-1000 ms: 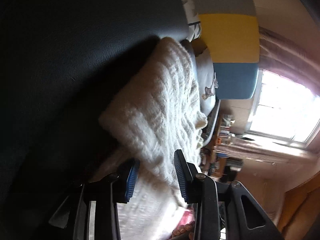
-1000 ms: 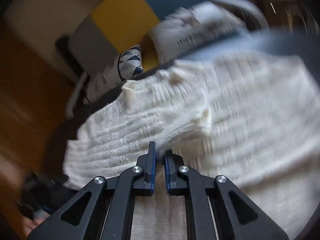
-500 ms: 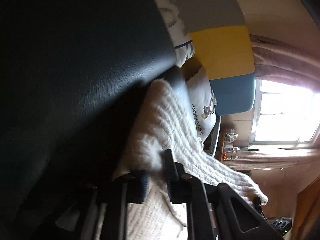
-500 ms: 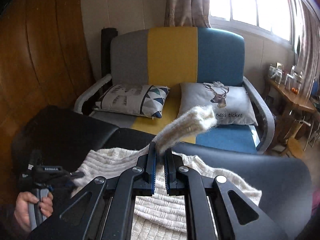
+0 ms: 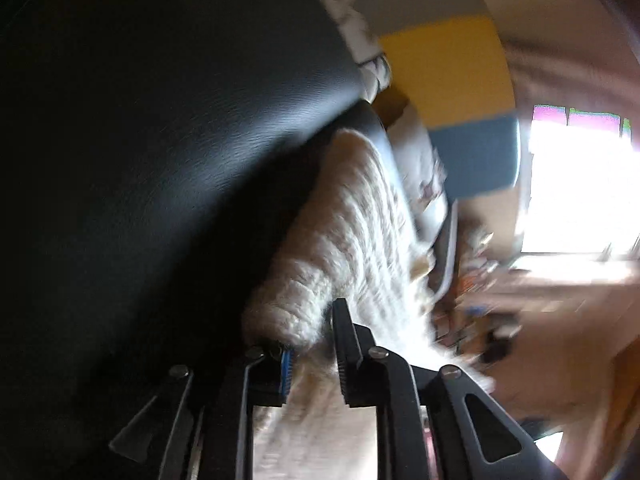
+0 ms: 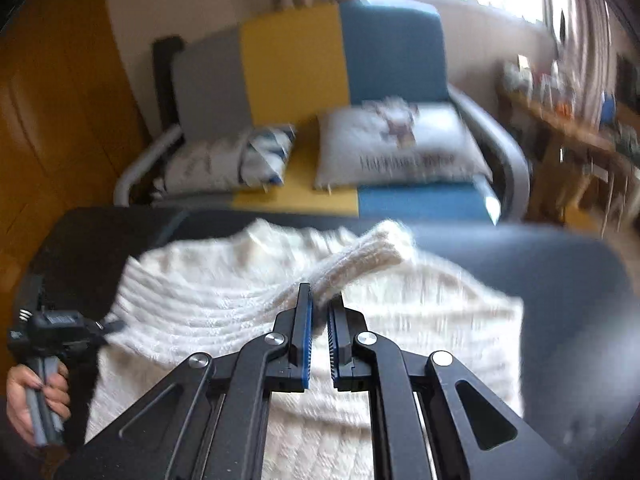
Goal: Fold clothes
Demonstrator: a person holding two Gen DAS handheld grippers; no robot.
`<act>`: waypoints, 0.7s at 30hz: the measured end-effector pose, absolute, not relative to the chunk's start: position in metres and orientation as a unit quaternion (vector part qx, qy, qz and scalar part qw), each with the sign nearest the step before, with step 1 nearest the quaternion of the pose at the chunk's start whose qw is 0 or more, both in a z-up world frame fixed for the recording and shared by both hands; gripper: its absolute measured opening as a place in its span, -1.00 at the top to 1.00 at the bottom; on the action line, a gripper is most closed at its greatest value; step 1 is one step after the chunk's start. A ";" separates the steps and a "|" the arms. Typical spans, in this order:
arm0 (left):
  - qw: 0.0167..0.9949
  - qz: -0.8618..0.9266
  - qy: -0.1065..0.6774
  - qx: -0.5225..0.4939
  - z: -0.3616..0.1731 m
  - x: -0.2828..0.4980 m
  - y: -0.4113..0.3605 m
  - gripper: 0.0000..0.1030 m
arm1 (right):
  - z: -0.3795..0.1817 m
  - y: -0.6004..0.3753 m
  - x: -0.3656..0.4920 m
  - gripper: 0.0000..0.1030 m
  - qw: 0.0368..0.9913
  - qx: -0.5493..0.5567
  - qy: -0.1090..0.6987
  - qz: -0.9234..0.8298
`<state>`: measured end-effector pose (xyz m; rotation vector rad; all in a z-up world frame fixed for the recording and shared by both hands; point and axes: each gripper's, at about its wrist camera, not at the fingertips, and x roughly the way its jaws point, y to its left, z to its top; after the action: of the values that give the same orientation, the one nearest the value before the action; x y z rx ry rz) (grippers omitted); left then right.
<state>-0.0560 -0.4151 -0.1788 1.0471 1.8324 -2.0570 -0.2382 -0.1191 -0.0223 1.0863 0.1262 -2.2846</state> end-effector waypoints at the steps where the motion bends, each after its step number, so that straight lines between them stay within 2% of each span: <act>1: 0.101 -0.691 0.624 0.350 -0.178 -0.055 -0.415 0.61 | -0.028 -0.116 -0.239 0.87 0.298 0.415 0.042 -0.858; 3: 0.108 -0.684 0.635 0.343 -0.175 -0.053 -0.415 0.56 | -0.035 -0.110 -0.240 0.87 0.297 0.423 0.035 -0.856; 5: 0.116 -0.677 0.644 0.336 -0.173 -0.051 -0.416 0.69 | -0.028 -0.110 -0.239 0.87 0.303 0.414 0.034 -0.858; 6: 0.132 -0.711 0.613 0.319 -0.159 -0.049 -0.413 0.88 | -0.021 -0.110 -0.237 0.87 0.309 0.405 0.032 -0.860; 8: 0.156 -0.773 0.531 0.310 -0.131 -0.049 -0.404 0.85 | -0.002 -0.109 -0.231 0.87 0.320 0.381 0.026 -0.867; 10: 0.158 -0.801 0.486 0.313 -0.116 -0.050 -0.393 0.85 | 0.014 -0.105 -0.225 0.87 0.326 0.359 0.017 -0.875; 13: 0.184 -0.822 0.407 0.355 -0.120 -0.059 -0.380 0.85 | 0.006 -0.094 -0.230 0.87 0.315 0.369 0.006 -0.874; 14: 0.179 -0.818 0.402 0.371 -0.125 -0.059 -0.378 0.85 | -0.007 -0.091 -0.233 0.87 0.306 0.384 0.007 -0.871; 16: 0.162 -0.793 0.429 0.401 -0.145 -0.059 -0.378 0.82 | -0.039 -0.087 -0.240 0.87 0.283 0.420 0.012 -0.862; 21: 0.107 -0.741 0.564 0.348 -0.164 -0.033 -0.405 0.78 | -0.095 -0.074 -0.246 0.87 0.257 0.475 -0.010 -0.842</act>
<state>-0.0329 -0.4049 -0.1638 1.0249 1.6593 -2.1820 -0.2463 -0.0739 -0.0947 1.2883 -0.0279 -2.2837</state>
